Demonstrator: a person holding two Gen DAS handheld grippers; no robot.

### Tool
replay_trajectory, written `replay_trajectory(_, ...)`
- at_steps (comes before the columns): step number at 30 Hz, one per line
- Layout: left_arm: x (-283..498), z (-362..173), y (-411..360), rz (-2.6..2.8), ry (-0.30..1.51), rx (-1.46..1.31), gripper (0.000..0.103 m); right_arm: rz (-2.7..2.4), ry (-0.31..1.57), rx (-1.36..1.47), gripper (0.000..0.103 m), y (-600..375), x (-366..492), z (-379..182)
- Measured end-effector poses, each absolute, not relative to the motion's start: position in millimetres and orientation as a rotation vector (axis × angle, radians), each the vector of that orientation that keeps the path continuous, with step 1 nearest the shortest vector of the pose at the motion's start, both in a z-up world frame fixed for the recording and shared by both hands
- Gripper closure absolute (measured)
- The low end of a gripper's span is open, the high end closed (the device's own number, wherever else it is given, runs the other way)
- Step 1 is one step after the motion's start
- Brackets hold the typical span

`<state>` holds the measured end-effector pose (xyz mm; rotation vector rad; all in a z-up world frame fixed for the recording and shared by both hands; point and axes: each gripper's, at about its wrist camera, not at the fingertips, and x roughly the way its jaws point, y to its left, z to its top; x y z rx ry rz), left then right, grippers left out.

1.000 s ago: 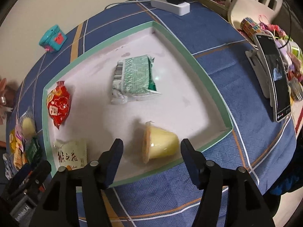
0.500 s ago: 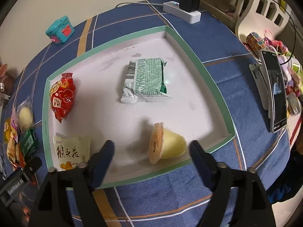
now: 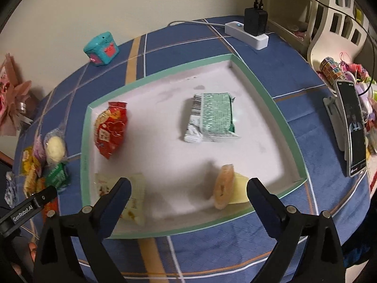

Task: Organize snacks
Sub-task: 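Move both tools back toward the remaining snack pile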

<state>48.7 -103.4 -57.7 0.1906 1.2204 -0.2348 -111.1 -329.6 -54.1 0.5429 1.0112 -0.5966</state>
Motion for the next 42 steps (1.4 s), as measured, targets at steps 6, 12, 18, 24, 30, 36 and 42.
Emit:
replay_trajectory(6,57.5,-46.7,-98.0,-0.190,1.170,0.223,0.000,-0.568,1.016,0.669,0.004,-328.2,-109.9,-59.0)
replay_trajectory(12,68.4,-46.8,-77.9,-0.156,1.165,0.230,0.000,-0.571,1.015,0.604,0.004,-316.9,-103.3,-57.4)
replay_trajectory(18,81.9,-42.5,-54.5,-0.141,1.139,0.256,0.000,-0.578,1.049,0.542,0.004,-302.9,-91.2,-62.3)
replay_trajectory(24,96.3,-37.9,-23.7,-0.124,1.135,0.217,0.000,-0.581,1.093,0.444,0.002,-276.5,-70.9,-64.3)
replay_trajectory(30,110.4,-37.9,12.4,-0.081,1.144,0.156,0.000,-0.510,1.115,0.406,0.002,-242.6,-51.3,-64.0)
replay_trajectory(36,120.4,-39.8,47.4,-0.035,1.157,0.109,0.000,-0.423,1.125,0.360,0.002,-196.9,-30.8,-62.5)
replay_trajectory(42,122.7,-44.8,65.0,-0.022,1.185,0.069,0.000,-0.351,1.132,0.307,0.002,-161.1,-8.2,-64.8)
